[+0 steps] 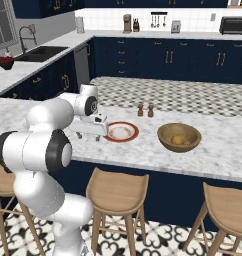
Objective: Pick the chicken drumstick and potato from their plates and place them in the bowl. Then put the bowl in the fridge.
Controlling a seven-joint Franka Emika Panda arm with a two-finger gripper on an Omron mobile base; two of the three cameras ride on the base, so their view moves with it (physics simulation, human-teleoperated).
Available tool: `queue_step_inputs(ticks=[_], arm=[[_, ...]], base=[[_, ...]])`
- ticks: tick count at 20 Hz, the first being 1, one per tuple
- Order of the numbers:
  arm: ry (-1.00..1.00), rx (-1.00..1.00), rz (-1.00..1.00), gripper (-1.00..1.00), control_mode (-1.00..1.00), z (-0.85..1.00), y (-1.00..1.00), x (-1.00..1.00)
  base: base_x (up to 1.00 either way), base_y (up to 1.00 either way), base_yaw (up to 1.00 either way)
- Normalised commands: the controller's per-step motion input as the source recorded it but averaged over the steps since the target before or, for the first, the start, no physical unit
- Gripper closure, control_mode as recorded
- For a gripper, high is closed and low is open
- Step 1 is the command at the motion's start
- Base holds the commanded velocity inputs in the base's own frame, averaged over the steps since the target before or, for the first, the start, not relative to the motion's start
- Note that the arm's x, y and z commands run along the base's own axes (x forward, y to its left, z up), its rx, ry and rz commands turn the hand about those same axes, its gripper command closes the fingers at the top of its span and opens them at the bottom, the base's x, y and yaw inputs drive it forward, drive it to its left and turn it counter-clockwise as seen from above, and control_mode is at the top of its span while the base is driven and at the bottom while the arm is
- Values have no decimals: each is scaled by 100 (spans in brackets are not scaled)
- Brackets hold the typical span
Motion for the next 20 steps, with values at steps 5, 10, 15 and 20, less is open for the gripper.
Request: queue_step_inputs(ticks=[5, 10, 15, 20], arm=[[0, 0, 0, -100, 100, 0, 0, 0], [0, 0, 0, -100, 100, 0, 0, 0], [0, 0, 0, -100, 100, 0, 0, 0], [0, 0, 0, -100, 100, 0, 0, 0]], base=[[0, 26, 0], [0, 69, 0], [53, 7, 0], [100, -3, 0]])
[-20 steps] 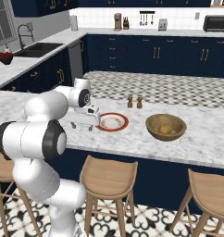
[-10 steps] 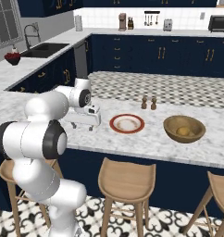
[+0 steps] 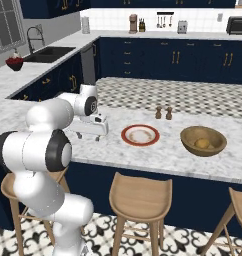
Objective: Pick the chicken drumstick and potato from their plates and place them in the bowl. Then put the bowl in the fridge.
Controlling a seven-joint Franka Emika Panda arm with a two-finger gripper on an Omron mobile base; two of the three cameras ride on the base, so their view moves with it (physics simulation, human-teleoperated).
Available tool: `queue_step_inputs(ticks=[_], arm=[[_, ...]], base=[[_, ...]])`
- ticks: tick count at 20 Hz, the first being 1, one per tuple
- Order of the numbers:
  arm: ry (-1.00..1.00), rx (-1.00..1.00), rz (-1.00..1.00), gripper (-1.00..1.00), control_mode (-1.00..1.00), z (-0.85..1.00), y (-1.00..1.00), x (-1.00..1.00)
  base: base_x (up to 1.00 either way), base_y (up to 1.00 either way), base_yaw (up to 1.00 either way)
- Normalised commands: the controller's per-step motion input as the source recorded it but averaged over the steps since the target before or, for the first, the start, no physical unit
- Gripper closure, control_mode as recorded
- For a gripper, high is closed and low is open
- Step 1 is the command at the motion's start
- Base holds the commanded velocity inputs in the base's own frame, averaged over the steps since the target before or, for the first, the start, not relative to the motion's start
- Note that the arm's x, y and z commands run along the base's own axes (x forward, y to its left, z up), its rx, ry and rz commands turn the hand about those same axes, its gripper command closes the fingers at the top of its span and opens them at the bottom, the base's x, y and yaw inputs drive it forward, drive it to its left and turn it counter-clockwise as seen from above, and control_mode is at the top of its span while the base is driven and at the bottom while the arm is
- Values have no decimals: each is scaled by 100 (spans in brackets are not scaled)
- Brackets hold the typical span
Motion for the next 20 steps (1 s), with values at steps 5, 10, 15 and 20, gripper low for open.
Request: queue_step_inputs(ticks=[5, 10, 15, 20], arm=[[0, 0, 0, -100, 100, 0, 0, 0], [0, 0, 0, -100, 100, 0, 0, 0], [0, 0, 0, -100, 100, 0, 0, 0], [0, 0, 0, -100, -100, 0, 0, 0]], base=[[80, 0, 0], [0, 0, 0], [0, 0, 0], [0, 0, 0]])
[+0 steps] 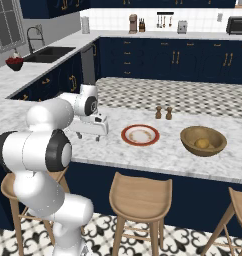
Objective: Pick the chicken drumstick and potato from their plates and place them in the bowl. Then put the bowl in the fridge.
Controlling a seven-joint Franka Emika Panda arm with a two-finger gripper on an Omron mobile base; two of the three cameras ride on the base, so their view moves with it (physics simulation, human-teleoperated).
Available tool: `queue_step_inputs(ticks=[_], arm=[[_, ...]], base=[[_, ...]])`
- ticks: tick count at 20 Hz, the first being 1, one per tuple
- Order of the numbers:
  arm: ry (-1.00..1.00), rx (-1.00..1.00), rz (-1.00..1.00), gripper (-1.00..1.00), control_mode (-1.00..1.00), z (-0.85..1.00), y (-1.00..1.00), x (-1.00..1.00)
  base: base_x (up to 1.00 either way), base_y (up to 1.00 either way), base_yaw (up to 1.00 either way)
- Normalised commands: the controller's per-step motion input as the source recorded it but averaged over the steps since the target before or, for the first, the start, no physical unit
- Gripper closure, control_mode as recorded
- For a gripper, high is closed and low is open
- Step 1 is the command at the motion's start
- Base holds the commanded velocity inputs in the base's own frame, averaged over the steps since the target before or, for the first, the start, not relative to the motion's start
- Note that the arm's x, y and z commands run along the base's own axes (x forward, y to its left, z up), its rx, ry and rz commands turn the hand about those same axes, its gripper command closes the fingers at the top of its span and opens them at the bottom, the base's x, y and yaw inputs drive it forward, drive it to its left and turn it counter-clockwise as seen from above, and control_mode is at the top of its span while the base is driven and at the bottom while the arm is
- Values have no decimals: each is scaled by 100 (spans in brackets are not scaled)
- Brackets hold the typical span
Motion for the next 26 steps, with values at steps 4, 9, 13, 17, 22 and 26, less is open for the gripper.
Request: queue_step_inputs(ticks=[4, 9, 13, 17, 22, 26], arm=[[0, 0, 0, -100, -100, 0, 0, 0], [4, -10, 0, -100, -100, -14, 16, 0], [0, -27, 1, -100, -100, -15, 87, 35], [0, -5, 15, -100, -100, 0, 79, 65], [-1, -5, 21, -100, -100, 1, 69, 65], [-2, -5, 17, -100, -100, 0, 70, 26]], base=[[0, 0, 0], [0, 0, 0], [0, 0, 0], [0, 0, 0], [0, 0, 0], [0, 0, 0]])
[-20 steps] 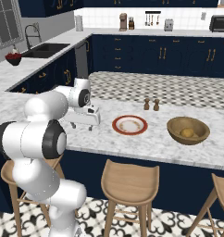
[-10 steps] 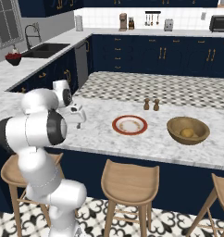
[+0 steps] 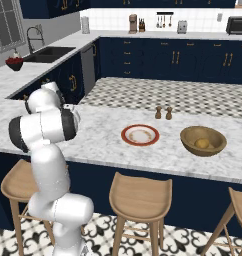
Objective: Pick the chicken drumstick and potato from their plates and place them in the bowl. Then put the bowl in the fridge.
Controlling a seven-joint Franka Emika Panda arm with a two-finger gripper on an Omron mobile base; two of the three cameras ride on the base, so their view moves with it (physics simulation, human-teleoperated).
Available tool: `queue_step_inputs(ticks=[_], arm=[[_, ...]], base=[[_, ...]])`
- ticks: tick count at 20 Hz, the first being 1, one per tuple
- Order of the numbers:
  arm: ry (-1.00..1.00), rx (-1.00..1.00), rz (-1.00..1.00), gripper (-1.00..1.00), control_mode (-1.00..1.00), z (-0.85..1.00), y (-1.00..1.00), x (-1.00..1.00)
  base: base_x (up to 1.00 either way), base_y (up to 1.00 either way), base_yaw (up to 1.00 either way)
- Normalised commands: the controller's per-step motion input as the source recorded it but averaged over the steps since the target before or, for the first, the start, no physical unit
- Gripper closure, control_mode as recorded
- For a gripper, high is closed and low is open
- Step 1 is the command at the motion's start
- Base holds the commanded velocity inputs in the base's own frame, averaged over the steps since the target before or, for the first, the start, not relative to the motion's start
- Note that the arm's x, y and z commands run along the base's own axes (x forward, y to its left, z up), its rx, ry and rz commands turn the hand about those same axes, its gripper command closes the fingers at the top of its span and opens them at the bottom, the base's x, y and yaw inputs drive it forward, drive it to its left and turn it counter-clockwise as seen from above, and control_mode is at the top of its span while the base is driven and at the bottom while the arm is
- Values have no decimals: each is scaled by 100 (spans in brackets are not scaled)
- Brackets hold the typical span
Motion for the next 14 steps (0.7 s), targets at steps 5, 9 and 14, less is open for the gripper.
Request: queue_step_inputs(ticks=[5, 9, 14], arm=[[-3, -1, 20, -100, -100, -5, 53, 33], [-22, 8, 16, -100, -100, -23, 9, 18], [-17, 24, 10, -100, -100, -22, 2, 28]], base=[[0, 0, 0], [0, 0, 0], [0, 0, 0]])
